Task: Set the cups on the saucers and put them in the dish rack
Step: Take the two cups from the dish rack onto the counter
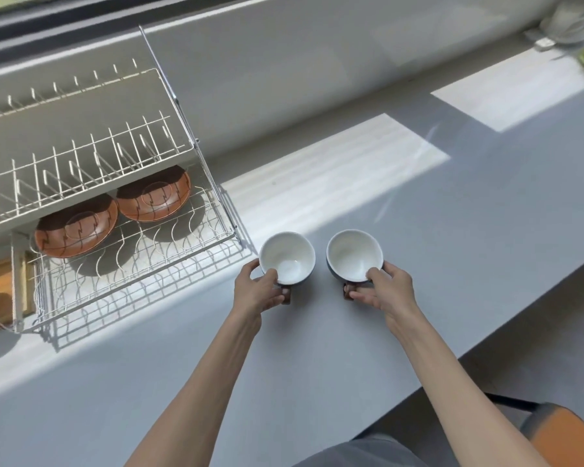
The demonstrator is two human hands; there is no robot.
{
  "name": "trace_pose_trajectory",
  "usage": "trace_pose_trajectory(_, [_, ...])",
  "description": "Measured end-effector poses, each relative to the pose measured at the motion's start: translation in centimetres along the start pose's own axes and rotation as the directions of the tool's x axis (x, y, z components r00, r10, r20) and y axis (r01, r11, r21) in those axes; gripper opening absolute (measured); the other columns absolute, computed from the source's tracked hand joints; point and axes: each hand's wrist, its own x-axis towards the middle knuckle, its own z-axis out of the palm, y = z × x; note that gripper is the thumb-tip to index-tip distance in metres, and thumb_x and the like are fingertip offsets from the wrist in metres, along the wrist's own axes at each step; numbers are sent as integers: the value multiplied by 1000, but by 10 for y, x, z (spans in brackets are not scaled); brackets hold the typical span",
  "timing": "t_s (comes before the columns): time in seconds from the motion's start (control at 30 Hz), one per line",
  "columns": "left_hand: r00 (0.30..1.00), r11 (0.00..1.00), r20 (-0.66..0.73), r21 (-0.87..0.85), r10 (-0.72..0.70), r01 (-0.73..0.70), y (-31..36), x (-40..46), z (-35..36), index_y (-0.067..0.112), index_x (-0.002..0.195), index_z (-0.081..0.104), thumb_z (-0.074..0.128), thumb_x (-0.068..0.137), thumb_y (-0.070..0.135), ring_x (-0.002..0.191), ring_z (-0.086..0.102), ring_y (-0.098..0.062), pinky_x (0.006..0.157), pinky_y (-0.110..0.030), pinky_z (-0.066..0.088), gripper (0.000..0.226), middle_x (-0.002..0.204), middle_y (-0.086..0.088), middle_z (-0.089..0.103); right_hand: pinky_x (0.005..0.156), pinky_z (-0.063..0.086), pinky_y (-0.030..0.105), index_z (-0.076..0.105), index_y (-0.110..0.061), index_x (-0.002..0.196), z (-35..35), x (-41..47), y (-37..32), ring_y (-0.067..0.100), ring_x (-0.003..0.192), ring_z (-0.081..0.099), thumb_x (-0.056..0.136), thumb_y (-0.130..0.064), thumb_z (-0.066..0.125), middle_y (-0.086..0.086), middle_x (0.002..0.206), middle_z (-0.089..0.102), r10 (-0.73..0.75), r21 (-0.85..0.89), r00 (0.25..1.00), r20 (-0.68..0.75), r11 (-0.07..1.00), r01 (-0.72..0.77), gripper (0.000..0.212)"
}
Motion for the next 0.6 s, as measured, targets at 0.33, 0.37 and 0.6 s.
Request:
trace_pose_trajectory(0.33, [1000,1000,18,9,-16,16,1,9,5,16,139,42,49,89,3,44,60,-20,43,-20,51,53,79,-14,67,52,60,30,55,-4,126,-2,4,6,34,62,73,87,1,46,27,95,69,-1,33,1000,-16,999,2,40])
trace_pose_trajectory(0.37, [1000,1000,19,11,-17,16,1,9,6,16,139,43,49,89,2,43,60,-19,42,-20,51,52,78,-14,67,52,59,30,55,-5,127,-2,4,7,35,63,73,87,1,46,29,98,69,2,39,1000,-17,999,-1,41])
trace_pose_trajectory(0.6, [999,999,23,18,-27,26,-3,11,7,16,138,45,48,88,2,41,58,-17,42,-20,51,52,77,-13,66,51,59,29,53,-8,132,-4,4,11,36,65,74,88,2,46,32,107,67,11,45,1000,-28,999,-10,45])
